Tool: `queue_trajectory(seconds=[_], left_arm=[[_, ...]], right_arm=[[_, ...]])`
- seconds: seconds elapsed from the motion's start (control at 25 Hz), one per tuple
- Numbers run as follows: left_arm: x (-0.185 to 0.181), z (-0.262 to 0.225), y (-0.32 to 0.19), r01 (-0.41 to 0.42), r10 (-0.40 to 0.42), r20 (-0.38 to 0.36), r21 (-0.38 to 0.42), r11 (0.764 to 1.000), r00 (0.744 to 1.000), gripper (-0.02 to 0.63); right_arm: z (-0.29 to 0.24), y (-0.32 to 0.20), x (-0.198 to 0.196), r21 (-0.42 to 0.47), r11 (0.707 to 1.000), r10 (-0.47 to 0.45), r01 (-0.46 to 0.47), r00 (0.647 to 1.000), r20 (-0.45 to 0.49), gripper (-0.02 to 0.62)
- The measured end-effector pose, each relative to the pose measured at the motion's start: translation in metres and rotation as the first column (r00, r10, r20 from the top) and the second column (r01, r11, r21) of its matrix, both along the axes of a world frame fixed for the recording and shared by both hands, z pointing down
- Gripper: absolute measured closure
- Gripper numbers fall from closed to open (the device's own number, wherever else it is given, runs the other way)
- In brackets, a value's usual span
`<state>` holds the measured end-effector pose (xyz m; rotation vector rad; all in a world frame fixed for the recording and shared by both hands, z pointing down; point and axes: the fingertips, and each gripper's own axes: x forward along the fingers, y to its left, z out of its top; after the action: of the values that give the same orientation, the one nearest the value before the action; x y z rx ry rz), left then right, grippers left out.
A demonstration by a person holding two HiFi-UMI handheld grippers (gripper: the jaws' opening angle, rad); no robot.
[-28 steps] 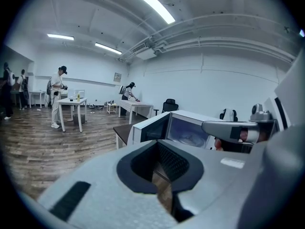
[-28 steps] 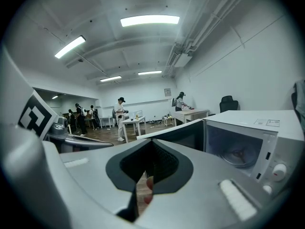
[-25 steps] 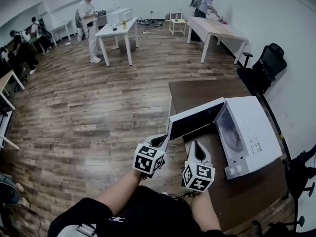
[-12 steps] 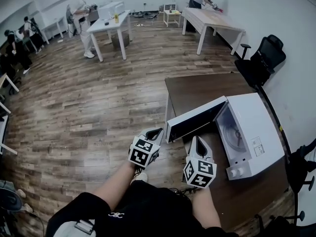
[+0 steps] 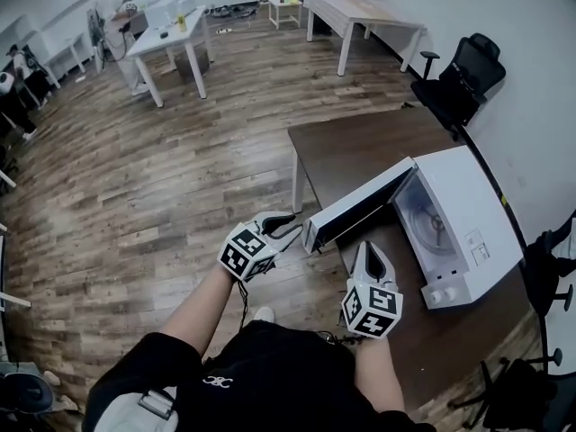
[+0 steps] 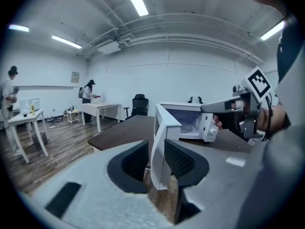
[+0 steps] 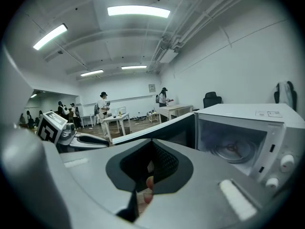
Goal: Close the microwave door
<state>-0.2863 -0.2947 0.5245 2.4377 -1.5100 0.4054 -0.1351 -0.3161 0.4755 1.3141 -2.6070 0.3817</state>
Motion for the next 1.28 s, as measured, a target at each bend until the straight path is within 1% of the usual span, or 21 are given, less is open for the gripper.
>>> queue_trajectory(seconds=[0.08, 0.16, 0.28, 0.4, 0.64, 0.88, 1.08, 1.16, 1.28], left_arm=[[0.000, 0.003, -0.005, -0.101, 0.101, 0.024, -0.006, 0.995, 0.995, 0.492], [0.002, 0.007, -0.009, -0.194, 0.194, 0.042, -0.020, 0.981, 0.980, 0.466], [0.004, 0.013, -0.013, -0.311, 0.313, 0.055, -0.045, 0.949, 0.948, 0.435], [0.007, 0.023, -0.015, -0.392, 0.397, 0.060, -0.072, 0.917, 0.916, 0.419], [0.015, 0.035, -0.020, -0.475, 0.482, 0.058, -0.102, 0.874, 0.874, 0.417], [0.023, 0.036, -0.025, -0.515, 0.522, 0.059, -0.094, 0.852, 0.851, 0.420], [0.030, 0.035, -0.022, -0.550, 0.556, 0.050, -0.090, 0.830, 0.830, 0.397], [0.036, 0.035, -0.020, -0.567, 0.572, 0.045, -0.091, 0.819, 0.819, 0.388], [0.051, 0.036, -0.017, -0.600, 0.604, 0.034, -0.091, 0.795, 0.796, 0.380]], right_arm=[[0.004, 0.000, 0.002, -0.011, 0.999, 0.032, -0.032, 0.999, -0.007, 0.591], [0.008, 0.002, 0.005, -0.018, 0.998, 0.062, -0.062, 0.998, -0.017, 0.591], [0.012, 0.002, 0.008, -0.023, 0.994, 0.105, -0.106, 0.994, -0.031, 0.591], [0.016, 0.004, 0.012, -0.031, 0.988, 0.152, -0.154, 0.987, -0.045, 0.591], [0.019, 0.009, 0.019, -0.041, 0.969, 0.240, -0.243, 0.969, -0.060, 0.591], [0.023, 0.013, 0.027, -0.045, 0.952, 0.300, -0.303, 0.952, -0.066, 0.591], [0.025, 0.021, 0.036, -0.051, 0.936, 0.344, -0.348, 0.937, -0.066, 0.591], [0.026, 0.025, 0.040, -0.054, 0.930, 0.359, -0.362, 0.931, -0.065, 0.591], [0.028, 0.029, 0.051, -0.056, 0.920, 0.383, -0.387, 0.921, -0.067, 0.591]])
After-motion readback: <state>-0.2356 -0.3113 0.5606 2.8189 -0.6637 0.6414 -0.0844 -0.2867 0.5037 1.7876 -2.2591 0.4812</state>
